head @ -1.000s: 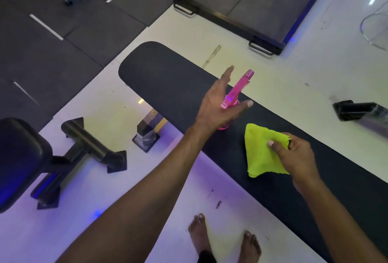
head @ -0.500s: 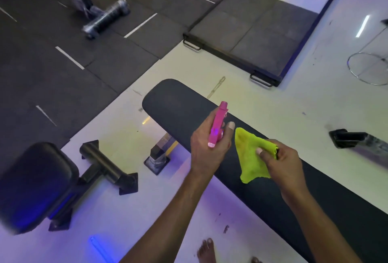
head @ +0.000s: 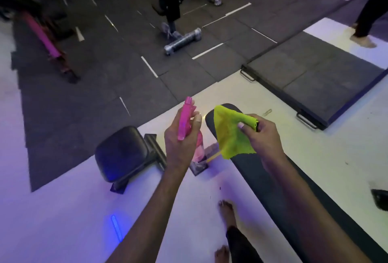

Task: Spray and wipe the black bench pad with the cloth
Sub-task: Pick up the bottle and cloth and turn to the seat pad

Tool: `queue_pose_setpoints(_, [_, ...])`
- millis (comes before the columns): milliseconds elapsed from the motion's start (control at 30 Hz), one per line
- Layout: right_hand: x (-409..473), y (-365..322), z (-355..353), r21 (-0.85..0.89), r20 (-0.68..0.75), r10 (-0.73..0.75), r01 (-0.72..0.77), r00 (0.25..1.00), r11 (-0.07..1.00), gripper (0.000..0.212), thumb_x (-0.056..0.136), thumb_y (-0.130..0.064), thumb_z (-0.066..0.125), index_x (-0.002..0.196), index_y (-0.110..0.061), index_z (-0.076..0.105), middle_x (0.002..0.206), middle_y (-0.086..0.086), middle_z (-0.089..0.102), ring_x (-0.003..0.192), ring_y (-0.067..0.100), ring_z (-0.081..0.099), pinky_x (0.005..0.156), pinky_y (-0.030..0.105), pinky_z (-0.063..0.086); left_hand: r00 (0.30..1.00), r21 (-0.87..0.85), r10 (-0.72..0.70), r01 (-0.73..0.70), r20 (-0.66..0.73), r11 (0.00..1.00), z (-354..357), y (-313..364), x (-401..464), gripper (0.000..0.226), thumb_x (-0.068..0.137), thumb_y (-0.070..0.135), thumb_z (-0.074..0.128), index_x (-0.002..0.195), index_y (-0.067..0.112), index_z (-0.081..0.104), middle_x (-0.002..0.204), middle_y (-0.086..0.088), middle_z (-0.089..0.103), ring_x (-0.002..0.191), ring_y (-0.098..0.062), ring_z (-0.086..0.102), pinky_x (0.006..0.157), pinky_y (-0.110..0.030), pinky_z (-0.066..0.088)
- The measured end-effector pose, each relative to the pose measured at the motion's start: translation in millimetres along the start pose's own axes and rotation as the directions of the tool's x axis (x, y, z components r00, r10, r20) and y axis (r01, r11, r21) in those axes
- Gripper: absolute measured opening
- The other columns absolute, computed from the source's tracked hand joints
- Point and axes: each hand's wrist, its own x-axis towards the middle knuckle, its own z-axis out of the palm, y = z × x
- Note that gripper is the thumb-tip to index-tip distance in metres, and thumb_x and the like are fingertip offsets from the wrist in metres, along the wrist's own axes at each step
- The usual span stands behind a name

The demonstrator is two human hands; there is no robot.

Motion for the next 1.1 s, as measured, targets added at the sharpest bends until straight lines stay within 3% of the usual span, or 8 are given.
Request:
queue_pose_setpoints(133, [16,-30,38,-0.014,0.154,-0.021,0.023,0.988,1.000,0.013,0.097,-0.008,0.069,0.109,-0.010,0.075,0.092,0.004,0.070,0.086,0.016,0.061,0.076,0.029,0.047,0.990,0.048,-0.013,0.020,-0.138,0.999,-48,16,17,0.032,0.100,0.019,0.071,0.132,0.021,0.072,0.111,0.023,0.078,0.104,-0.007,0.075,0.098,-0.043,0.061])
queue_pose_setpoints(233, [36,-37,69,-0.035,0.252,-0.045,0.056,0.967,0.998,0.013,0.096,-0.005,0.068,0.106,-0.012,0.074,0.092,0.005,0.069,0.088,0.019,0.060,0.079,0.031,0.044,0.966,0.049,0.000,0.013,-0.257,0.999,-80,15,29,0.031,0.101,0.015,0.069,0.132,0.012,0.071,0.117,0.009,0.079,0.105,-0.017,0.076,0.090,-0.038,0.063])
queue_pose_setpoints(367, [64,-45,119,-0.093,0.372,-0.031,0.070,0.928,0.993,0.016,0.097,-0.008,0.069,0.111,-0.009,0.075,0.097,0.007,0.070,0.091,0.022,0.060,0.076,0.030,0.045,0.923,0.049,-0.072,0.097,-0.377,0.994,-117,4,46,0.030,0.101,0.020,0.069,0.130,0.015,0.071,0.117,-0.002,0.079,0.104,-0.021,0.077,0.093,-0.036,0.062])
queue_pose_setpoints(467, [80,-52,161,-0.145,0.448,0.009,0.063,0.894,0.987,0.016,0.097,-0.010,0.069,0.112,-0.009,0.074,0.101,0.009,0.069,0.094,0.025,0.060,0.077,0.031,0.045,0.874,0.057,-0.158,0.206,-0.459,0.977,-146,-9,51,0.031,0.098,0.025,0.072,0.129,0.020,0.073,0.114,0.006,0.080,0.108,-0.017,0.076,0.099,-0.034,0.059])
queue_pose_setpoints(600, [95,-54,224,-0.224,0.546,0.038,0.102,0.837,0.969,0.018,0.098,-0.011,0.069,0.114,-0.006,0.073,0.104,0.011,0.069,0.096,0.027,0.060,0.083,0.036,0.046,0.784,0.026,-0.246,0.316,-0.570,0.948,-185,-35,58,0.043,0.090,0.046,0.073,0.128,0.027,0.072,0.117,0.002,0.078,0.110,-0.020,0.074,0.103,-0.045,0.057])
queue_pose_setpoints(800, [103,-38,339,-0.324,0.618,0.053,0.193,0.784,0.926,0.013,0.096,-0.007,0.068,0.108,-0.011,0.074,0.098,0.011,0.069,0.091,0.028,0.060,0.082,0.037,0.047,0.706,0.005,-0.261,0.352,-0.658,0.936,-258,-89,77,0.031,0.097,0.036,0.072,0.127,0.031,0.072,0.084,0.029,0.075,0.073,0.010,0.069,0.070,-0.006,0.051])
queue_pose_setpoints(1000, [109,-4,454,-0.462,0.617,0.122,0.233,0.778,0.856,0.020,0.096,-0.011,0.069,0.115,-0.009,0.075,0.103,0.012,0.072,0.101,0.035,0.066,0.091,0.044,0.053,0.723,0.018,-0.338,0.436,-0.602,0.900,-333,-159,120,0.034,0.100,0.042,0.067,0.133,0.032,0.067,0.089,-0.007,0.076,0.076,-0.022,0.070,0.082,-0.045,0.062])
queue_pose_setpoints(1100, [120,17,504,-0.535,0.610,0.145,0.270,0.779,0.800,0.021,0.097,-0.014,0.068,0.115,-0.006,0.075,0.105,0.017,0.074,0.102,0.039,0.068,0.089,0.043,0.052,0.732,0.013,-0.378,0.466,-0.567,0.885,-361,-201,144,0.030,0.102,0.040,0.066,0.130,0.030,0.067,0.079,-0.006,0.070,0.072,-0.029,0.066,0.080,-0.054,0.060])
